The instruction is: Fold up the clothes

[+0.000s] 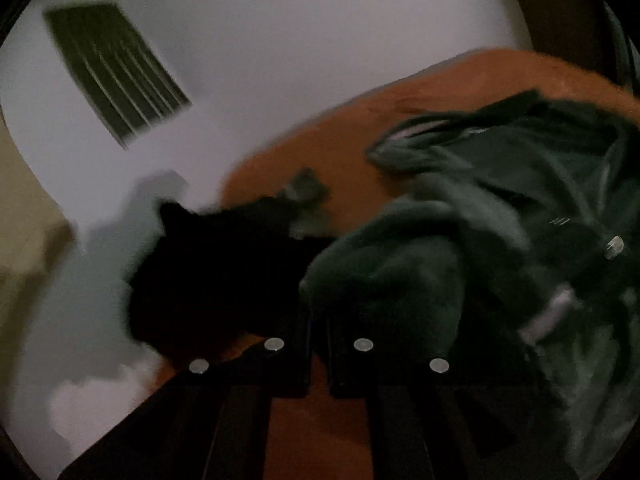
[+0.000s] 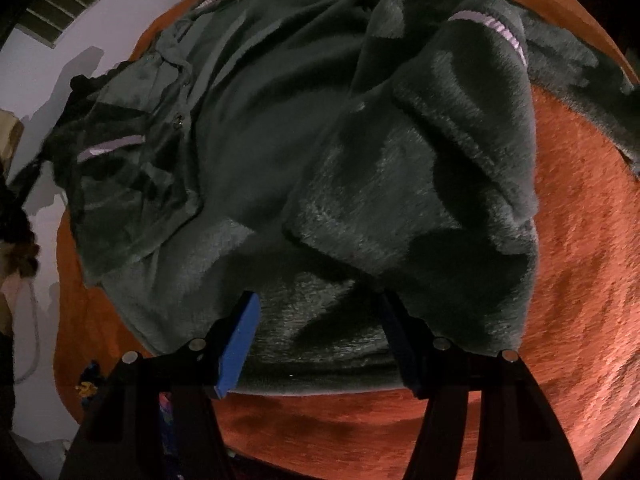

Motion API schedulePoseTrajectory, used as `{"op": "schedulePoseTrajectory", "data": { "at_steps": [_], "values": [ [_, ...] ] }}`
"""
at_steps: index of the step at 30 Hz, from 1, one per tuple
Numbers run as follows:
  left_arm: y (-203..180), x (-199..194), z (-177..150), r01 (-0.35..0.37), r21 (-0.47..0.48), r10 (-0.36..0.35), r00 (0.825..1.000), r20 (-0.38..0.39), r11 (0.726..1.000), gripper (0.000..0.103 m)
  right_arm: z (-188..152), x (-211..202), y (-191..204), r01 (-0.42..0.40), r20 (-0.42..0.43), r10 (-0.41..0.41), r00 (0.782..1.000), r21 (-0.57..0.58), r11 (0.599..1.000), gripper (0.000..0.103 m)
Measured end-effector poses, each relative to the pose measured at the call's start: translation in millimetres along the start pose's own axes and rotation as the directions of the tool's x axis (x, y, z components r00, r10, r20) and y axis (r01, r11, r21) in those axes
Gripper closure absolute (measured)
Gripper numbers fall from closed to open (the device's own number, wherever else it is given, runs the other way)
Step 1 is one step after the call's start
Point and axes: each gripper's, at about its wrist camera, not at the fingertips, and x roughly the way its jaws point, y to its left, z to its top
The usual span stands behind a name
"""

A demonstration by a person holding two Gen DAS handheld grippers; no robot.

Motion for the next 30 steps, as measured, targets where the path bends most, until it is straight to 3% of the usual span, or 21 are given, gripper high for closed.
{"op": "schedulePoseTrajectory", "data": {
  "at_steps": [2,3,5,7,8,10,12,13,15,18,21,23,25,28,30],
  "values": [
    [17,-1,5,-0.105,0.086,0.104,0.994,0.019,0.991,0.097,0,-1,0,0.003,0.005,-0.003,1.000,-0.001,1.000,0.042],
    [23,4,4,-0.189,0.149,0.187,0.982,0.023,0.971,0.097,0,-2,-1,0.001,0.008,-0.001,1.000,0.002,1.000,0.042],
    [26,30,-4,-0.356,0.303,0.365,0.930,0.028,0.884,0.092,0,-4,-6,-0.001,0.015,0.001,1.000,0.006,1.000,0.042],
    [37,52,-19,-0.419,0.374,0.461,0.887,-0.025,0.827,0.087,0,-5,-9,-0.002,0.018,0.001,1.000,0.008,1.000,0.042],
    [45,65,-25,-0.436,0.379,0.497,0.865,-0.073,0.816,0.085,-2,-5,-8,-0.001,0.017,0.001,1.000,0.007,1.000,0.042],
    [64,83,-38,-0.454,0.325,0.525,0.832,-0.180,0.830,0.066,-1,-4,-9,0.000,0.010,0.000,1.000,0.004,1.000,0.042],
    [82,91,-48,-0.440,0.210,0.484,0.833,-0.268,0.873,0.044,-2,-6,-15,0.000,0.003,0.000,1.000,0.002,1.000,0.042],
    [89,92,-54,-0.409,0.148,0.435,0.849,-0.300,0.900,0.042,-2,-6,-16,0.001,0.001,-0.001,1.000,0.003,1.000,0.042],
    [97,97,-70,-0.338,0.052,0.332,0.869,-0.367,0.940,0.039,-2,-6,-19,0.002,-0.003,-0.002,1.000,0.006,1.000,0.042],
    [93,100,-94,-0.279,-0.027,0.242,0.874,-0.422,0.960,0.039,1,-4,-22,0.004,-0.003,-0.004,1.000,0.010,1.000,0.042],
    [72,81,-111,-0.145,-0.145,0.072,0.905,-0.420,0.979,0.039,4,-5,-24,0.004,0.005,-0.004,1.000,0.017,1.000,0.042],
    [49,58,-117,-0.015,-0.224,-0.073,0.922,-0.379,0.974,0.039,6,-9,-26,0.000,0.023,-0.001,1.000,0.039,0.999,0.042],
    [23,31,-120,0.118,-0.280,-0.208,0.924,-0.322,0.953,0.039,7,-13,-29,-0.004,0.041,0.002,0.999,0.062,0.998,0.042],
    [-4,-18,-129,0.289,-0.309,-0.367,0.900,-0.233,0.906,0.039,4,-28,-44,-0.005,0.087,-0.005,0.996,0.103,0.995,0.042],
    [-22,-46,-135,0.396,-0.307,-0.461,0.869,-0.178,0.865,0.039,3,-38,-54,0.003,0.131,-0.022,0.991,0.145,0.989,0.042]
  ]
}}
